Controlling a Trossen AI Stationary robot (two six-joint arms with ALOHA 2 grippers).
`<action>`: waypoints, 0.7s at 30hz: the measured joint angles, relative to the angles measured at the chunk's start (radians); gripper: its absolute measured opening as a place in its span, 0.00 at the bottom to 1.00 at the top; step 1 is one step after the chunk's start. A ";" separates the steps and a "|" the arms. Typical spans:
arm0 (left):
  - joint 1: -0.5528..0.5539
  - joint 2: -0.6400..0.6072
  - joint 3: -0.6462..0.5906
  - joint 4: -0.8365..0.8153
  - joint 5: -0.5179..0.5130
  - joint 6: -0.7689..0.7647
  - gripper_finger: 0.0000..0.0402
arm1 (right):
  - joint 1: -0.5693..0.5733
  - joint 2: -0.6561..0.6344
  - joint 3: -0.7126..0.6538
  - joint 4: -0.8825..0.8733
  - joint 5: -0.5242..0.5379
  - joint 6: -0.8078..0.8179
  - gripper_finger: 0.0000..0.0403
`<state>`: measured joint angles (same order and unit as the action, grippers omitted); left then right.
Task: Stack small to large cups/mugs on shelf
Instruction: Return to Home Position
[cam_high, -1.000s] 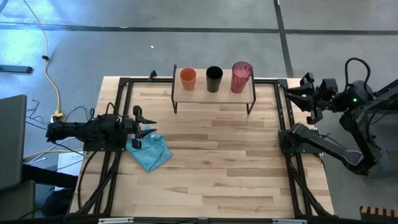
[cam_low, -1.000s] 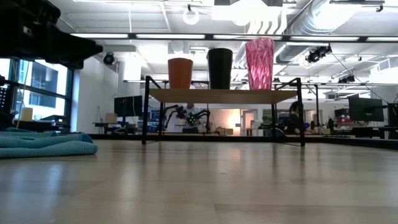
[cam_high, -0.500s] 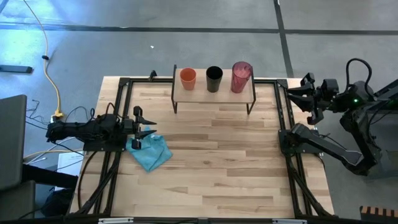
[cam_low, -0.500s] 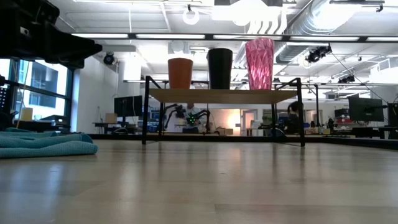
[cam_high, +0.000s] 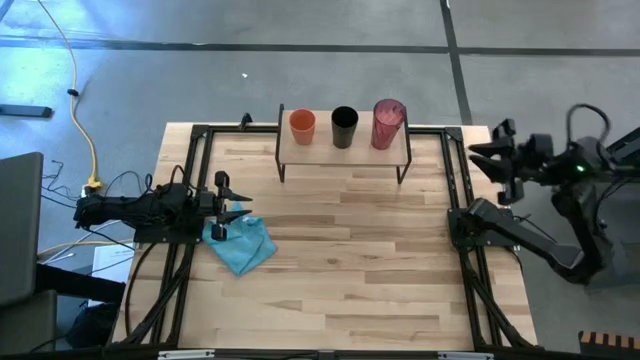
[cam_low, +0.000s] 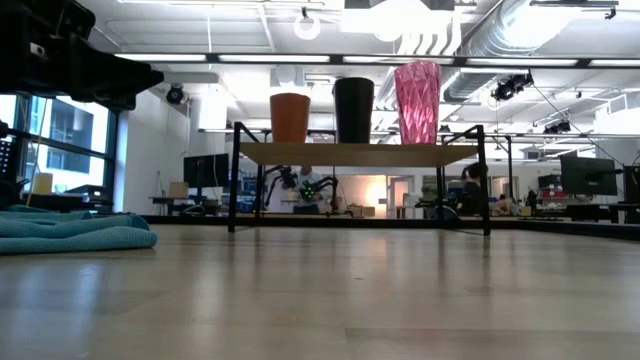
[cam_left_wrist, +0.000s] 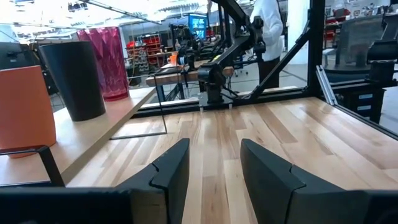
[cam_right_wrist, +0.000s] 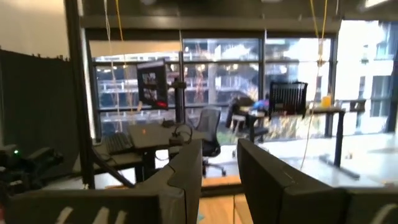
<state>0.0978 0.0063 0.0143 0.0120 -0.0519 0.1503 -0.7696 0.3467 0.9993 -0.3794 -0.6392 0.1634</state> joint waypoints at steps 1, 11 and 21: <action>0.000 0.000 0.000 0.000 0.000 0.000 0.33 | 0.000 -0.018 0.000 0.002 0.000 -0.004 0.23; 0.000 0.000 0.000 0.000 0.000 0.000 0.33 | 0.000 -0.219 0.001 -0.083 0.422 -0.094 0.23; 0.000 0.000 0.000 0.000 0.000 0.001 0.33 | 0.087 -0.236 0.000 -0.097 1.047 -0.338 0.23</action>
<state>0.0978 0.0063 0.0143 0.0120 -0.0521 0.1509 -0.6823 0.1108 0.9997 -0.4759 0.4078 -0.1746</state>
